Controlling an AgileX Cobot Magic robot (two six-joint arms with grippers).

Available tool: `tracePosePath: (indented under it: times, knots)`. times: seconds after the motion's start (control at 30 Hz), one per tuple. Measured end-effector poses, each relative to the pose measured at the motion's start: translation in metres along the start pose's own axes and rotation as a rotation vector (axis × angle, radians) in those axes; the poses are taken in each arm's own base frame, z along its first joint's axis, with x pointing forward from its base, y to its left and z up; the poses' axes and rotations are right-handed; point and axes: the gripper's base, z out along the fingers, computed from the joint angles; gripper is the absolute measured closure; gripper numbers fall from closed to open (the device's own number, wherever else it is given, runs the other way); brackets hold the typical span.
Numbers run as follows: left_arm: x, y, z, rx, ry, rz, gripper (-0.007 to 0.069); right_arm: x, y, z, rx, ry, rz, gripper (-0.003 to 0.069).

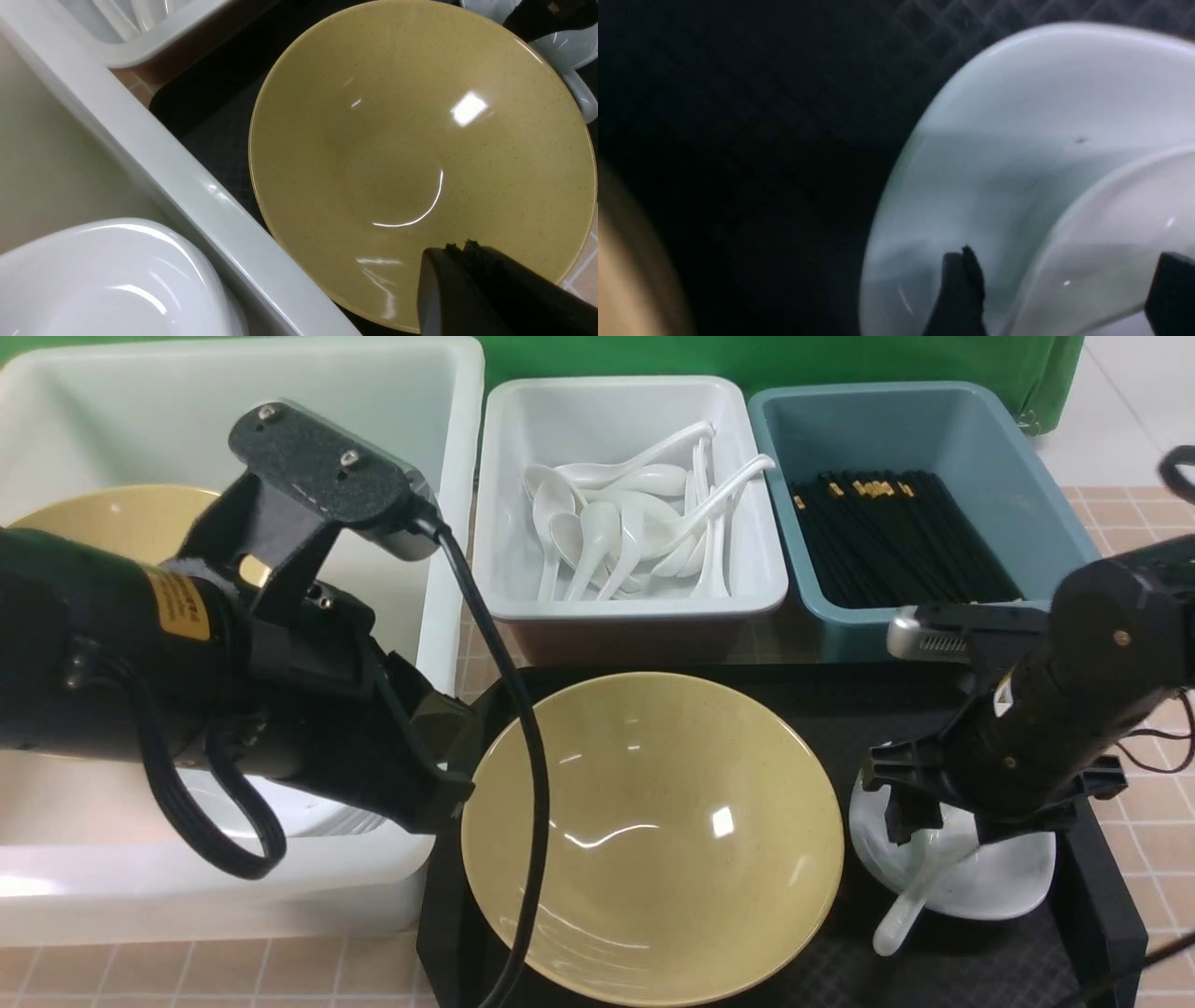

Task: On brown table put chopsticks spoon bowls plates into blue grey white boxes.
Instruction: 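Reach down and grasp the white spoon resting in the bowl with the right gripper, then place the white spoon into the bin of spoons with the right gripper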

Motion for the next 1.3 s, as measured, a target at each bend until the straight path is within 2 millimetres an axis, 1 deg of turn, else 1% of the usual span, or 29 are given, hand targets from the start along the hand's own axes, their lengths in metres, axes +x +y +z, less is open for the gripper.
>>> tracePosePath:
  times: [0.13, 0.37, 0.47, 0.5, 0.53, 0.57, 0.6, 0.63, 0.67, 0.7, 0.87, 0.93, 0.97, 1.03, 1.07, 1.1, 1.13, 1.2, 1.3]
  knots:
    - [0.0, 0.0, 0.0, 0.0, 0.001, 0.001, 0.0623, 0.0, 0.0, 0.008, 0.025, 0.061, -0.017, 0.0122]
    - [0.0, 0.0, 0.0, 0.0, 0.001, 0.004, 0.0623, -0.005, 0.002, 0.012, 0.026, 0.068, -0.062, 0.0131]
    - [0.0, 0.0, 0.0, 0.0, 0.001, 0.004, 0.0623, -0.011, 0.005, 0.012, 0.02, 0.055, -0.091, 0.0207]
    - [0.0, 0.0, 0.0, 0.0, 0.001, 0.004, 0.0623, -0.012, 0.005, 0.012, 0.019, 0.054, -0.095, 0.0259]
    - [0.0, 0.0, 0.0, 0.0, 0.001, 0.004, 0.0623, -0.013, 0.006, 0.012, 0.019, 0.053, -0.096, 0.0279]
    - [0.0, 0.0, 0.0, 0.0, 0.001, 0.004, 0.0623, -0.014, 0.006, 0.011, 0.019, 0.054, -0.102, 0.0349]
    - [0.0, 0.0, 0.0, 0.0, 0.001, 0.004, 0.0623, -0.014, 0.006, 0.011, 0.019, 0.055, -0.11, 0.0387]
    - [0.0, 0.0, 0.0, 0.0, 0.001, 0.004, 0.0623, -0.014, 0.006, 0.01, 0.018, 0.054, -0.113, 0.044]
    - [0.0, 0.0, 0.0, 0.0, 0.001, 0.004, 0.0623, -0.014, 0.006, 0.01, 0.018, 0.055, -0.12, 0.0529]
    - [0.0, 0.0, 0.0, 0.0, 0.001, 0.004, 0.0623, -0.015, 0.007, 0.009, 0.018, 0.055, -0.123, 0.0564]
    - [0.0, 0.001, 0.0, -0.006, 0.003, 0.01, 0.0623, -0.014, 0.006, 0.005, 0.015, 0.054, -0.165, 0.0566]
    - [0.001, 0.002, 0.0, -0.02, 0.012, 0.014, 0.0623, -0.012, 0.009, -0.007, 0.005, 0.032, -0.208, 0.0566]
    - [0.002, 0.003, 0.0, -0.028, 0.018, 0.009, 0.0623, -0.011, 0.012, -0.017, -0.005, 0.004, -0.237, 0.0566]
    - [0.005, 0.009, 0.003, -0.065, 0.029, -0.032, 0.0623, -0.012, 0.02, -0.046, -0.037, -0.083, -0.3, 0.0566]
    - [0.006, 0.011, 0.003, -0.071, 0.031, -0.041, 0.0623, -0.013, 0.021, -0.049, -0.04, -0.093, -0.304, 0.0566]
    - [0.007, 0.02, 0.008, -0.105, 0.035, -0.09, 0.0623, -0.02, 0.029, -0.071, -0.07, -0.173, -0.342, 0.0566]
    - [0.007, 0.028, 0.011, -0.128, 0.037, -0.124, 0.0623, -0.026, 0.036, -0.088, -0.093, -0.236, -0.366, 0.0566]
    - [0.005, 0.046, 0.018, -0.162, 0.047, -0.192, 0.0623, -0.038, 0.047, -0.11, -0.131, -0.325, -0.392, 0.0566]
    - [-0.009, 0.07, 0.021, -0.173, 0.028, -0.263, 0.0623, -0.062, 0.066, -0.129, -0.177, -0.437, -0.419, 0.0566]
